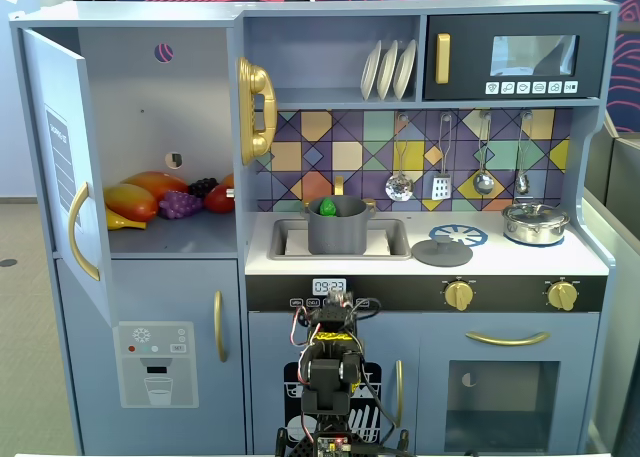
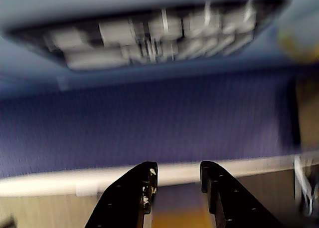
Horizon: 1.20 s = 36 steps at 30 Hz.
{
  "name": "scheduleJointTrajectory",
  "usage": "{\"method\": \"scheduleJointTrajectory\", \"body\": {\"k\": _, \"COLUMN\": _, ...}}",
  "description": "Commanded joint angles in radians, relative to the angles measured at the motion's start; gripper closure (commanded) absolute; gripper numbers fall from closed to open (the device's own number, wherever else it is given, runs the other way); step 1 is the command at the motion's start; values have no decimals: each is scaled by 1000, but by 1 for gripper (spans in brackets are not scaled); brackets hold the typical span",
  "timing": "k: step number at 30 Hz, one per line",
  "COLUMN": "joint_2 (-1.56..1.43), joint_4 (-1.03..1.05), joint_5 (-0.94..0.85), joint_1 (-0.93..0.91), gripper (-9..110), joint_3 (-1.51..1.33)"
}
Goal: Pick up the green pineapple from the left cabinet and place it in the gray recipient
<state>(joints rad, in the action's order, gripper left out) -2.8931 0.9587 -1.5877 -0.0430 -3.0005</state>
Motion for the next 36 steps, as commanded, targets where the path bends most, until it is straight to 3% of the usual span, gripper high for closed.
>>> {"method": "scheduleJointTrajectory", "body": {"k": 1, "joint_2": -37, "joint_4": 144, "joint_5": -15, "joint_1": 3, "gripper": 101, "joint_3": -2}}
{"method": "scheduleJointTrajectory", "body": {"k": 7, "joint_2": -278, "joint_4": 561, "joint_5": 5, "joint_1": 18, "gripper": 97, "joint_3": -2}}
{"method": "scheduleJointTrajectory", "body": {"k": 36, "joint_2": -285, "joint_4": 572, "joint_5": 61, "joint_1": 18, "gripper": 94, "joint_3": -2}}
